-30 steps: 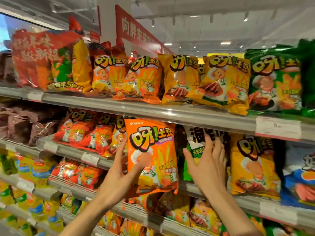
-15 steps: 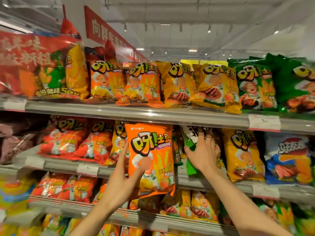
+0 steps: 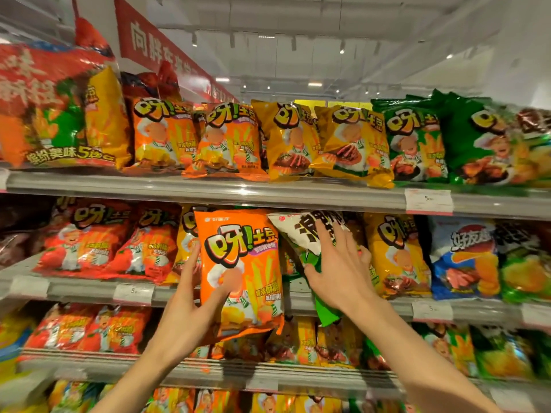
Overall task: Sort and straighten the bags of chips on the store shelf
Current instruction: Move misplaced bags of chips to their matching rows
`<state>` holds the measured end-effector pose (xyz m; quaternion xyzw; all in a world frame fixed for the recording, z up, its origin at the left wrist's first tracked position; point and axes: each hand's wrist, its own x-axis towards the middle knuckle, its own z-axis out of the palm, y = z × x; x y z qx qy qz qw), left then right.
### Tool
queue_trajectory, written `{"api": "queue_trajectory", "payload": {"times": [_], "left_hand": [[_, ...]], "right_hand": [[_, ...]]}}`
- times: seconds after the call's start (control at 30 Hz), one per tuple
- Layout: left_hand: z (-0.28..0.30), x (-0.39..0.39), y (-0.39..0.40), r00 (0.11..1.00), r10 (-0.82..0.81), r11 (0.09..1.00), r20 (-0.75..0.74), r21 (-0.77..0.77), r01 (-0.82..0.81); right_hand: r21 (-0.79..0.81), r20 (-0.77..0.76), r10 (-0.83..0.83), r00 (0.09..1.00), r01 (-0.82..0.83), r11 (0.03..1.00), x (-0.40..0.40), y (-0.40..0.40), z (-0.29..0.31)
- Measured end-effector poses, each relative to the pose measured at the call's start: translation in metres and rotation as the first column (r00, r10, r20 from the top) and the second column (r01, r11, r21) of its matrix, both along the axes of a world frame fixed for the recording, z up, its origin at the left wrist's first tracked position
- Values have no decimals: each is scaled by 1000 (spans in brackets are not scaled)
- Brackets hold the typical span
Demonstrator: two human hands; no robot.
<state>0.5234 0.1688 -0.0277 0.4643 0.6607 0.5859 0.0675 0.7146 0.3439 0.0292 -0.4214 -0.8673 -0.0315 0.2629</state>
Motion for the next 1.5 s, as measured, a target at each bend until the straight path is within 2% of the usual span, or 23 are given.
{"api": "queue_trajectory", "payload": {"times": [0.2, 0.37, 0.57, 0.83, 0.97, 1.1, 1.37, 1.5], "left_hand": [[-1, 21, 31, 998, -41, 999, -43, -1, 41], [6, 48, 75, 997, -53, 999, -56, 6, 53], [12, 79, 136, 980, 7, 998, -201, -61, -20], [12, 80, 200, 957, 86, 979, -279, -153, -132], [3, 77, 210, 960, 70, 968, -270, -213, -131], [6, 73, 209, 944, 41, 956, -329, -263, -133], [9, 64, 166, 970, -10, 984, -243, -177, -34], [13, 73, 145, 972, 13, 999, -236, -29, -21]], "right_hand": [[72, 33, -112, 993, 110, 991, 45, -1, 2], [60, 5, -239, 971, 238, 969, 91, 10, 1], [17, -65, -293, 954, 295, 955, 140, 21, -2], [-7, -110, -258, 960, 259, 966, 169, 37, -13], [-14, -117, -237, 964, 237, 971, 170, 43, -17], [-4, -119, -214, 970, 215, 977, 167, 44, -19], [-4, -111, -130, 985, 130, 991, 152, 31, -26], [-5, -83, -81, 993, 81, 997, 147, 22, -33]]}}
